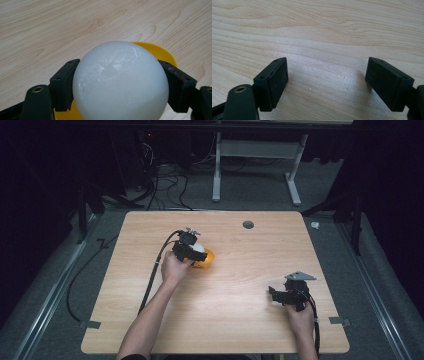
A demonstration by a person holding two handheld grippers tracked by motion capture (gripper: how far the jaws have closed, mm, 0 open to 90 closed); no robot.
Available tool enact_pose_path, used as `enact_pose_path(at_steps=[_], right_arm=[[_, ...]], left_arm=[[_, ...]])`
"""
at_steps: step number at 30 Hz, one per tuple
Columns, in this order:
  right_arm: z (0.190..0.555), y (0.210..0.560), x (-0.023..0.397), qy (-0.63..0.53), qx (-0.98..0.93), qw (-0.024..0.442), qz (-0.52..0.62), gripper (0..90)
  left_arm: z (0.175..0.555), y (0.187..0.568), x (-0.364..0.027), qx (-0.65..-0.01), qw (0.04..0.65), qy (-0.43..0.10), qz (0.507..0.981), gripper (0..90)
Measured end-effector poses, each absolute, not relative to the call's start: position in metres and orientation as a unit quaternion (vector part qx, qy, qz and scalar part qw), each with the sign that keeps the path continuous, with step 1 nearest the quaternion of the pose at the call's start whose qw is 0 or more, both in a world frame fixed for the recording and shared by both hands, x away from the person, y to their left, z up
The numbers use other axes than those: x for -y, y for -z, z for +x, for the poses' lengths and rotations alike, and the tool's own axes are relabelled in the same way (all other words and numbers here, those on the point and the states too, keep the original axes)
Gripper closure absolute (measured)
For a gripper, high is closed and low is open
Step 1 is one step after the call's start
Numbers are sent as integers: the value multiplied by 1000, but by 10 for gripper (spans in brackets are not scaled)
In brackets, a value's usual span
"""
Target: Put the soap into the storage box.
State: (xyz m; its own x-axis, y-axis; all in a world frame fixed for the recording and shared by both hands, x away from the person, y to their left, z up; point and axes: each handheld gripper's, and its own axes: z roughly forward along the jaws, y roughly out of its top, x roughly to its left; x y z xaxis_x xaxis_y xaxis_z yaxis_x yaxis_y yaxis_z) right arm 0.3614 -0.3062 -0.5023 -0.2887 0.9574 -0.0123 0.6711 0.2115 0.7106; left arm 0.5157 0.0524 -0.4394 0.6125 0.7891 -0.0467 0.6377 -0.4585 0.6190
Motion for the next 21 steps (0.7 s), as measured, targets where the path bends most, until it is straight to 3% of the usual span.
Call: enact_pose_path(at_steps=[21], right_arm=[[361,502,306,-305,-743,233,548,194]], left_arm=[[517,451,-45,-422,278,-118,855,245]])
